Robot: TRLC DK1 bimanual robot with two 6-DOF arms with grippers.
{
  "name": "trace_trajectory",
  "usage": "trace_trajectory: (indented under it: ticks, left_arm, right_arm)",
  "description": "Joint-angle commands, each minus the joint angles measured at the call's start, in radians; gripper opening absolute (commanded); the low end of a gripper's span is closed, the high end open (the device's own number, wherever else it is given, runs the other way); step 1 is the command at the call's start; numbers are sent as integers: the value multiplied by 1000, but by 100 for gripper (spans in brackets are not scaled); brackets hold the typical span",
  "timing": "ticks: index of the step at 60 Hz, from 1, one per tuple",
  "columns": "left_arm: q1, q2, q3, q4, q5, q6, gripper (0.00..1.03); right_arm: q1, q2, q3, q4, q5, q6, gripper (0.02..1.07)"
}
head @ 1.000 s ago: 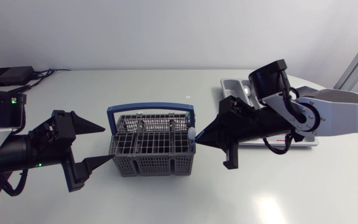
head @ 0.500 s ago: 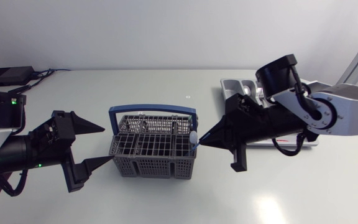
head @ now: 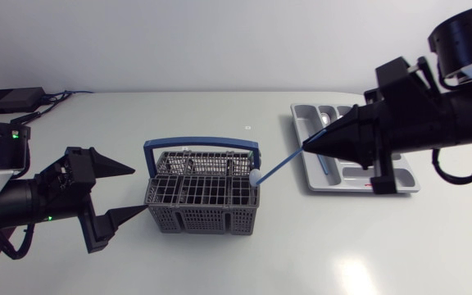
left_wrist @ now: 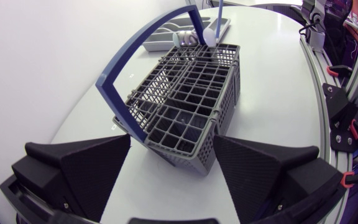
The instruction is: Unload the cutlery basket into the drawer organizer.
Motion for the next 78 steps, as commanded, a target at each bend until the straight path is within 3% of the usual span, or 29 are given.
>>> trace_trajectory:
  ticks: [1, 21, 48, 78]
  left_arm:
    - [9, 13, -24, 4, 10, 29, 97]
    - [12, 13, -29, 6, 16, 41, 97]
    - [9, 22, -18, 6, 16, 44, 97]
    - [12, 25, -18, 4, 16, 47, 97]
  right_arm:
    - [-66, -14, 60, -55, -36, -35, 8]
    - [-253, 37, 175, -172, -85, -85, 8]
    - [-297, 457, 406, -238, 257, -52, 8]
    - [-267, 1051, 1008, -572, 337, 56, 8]
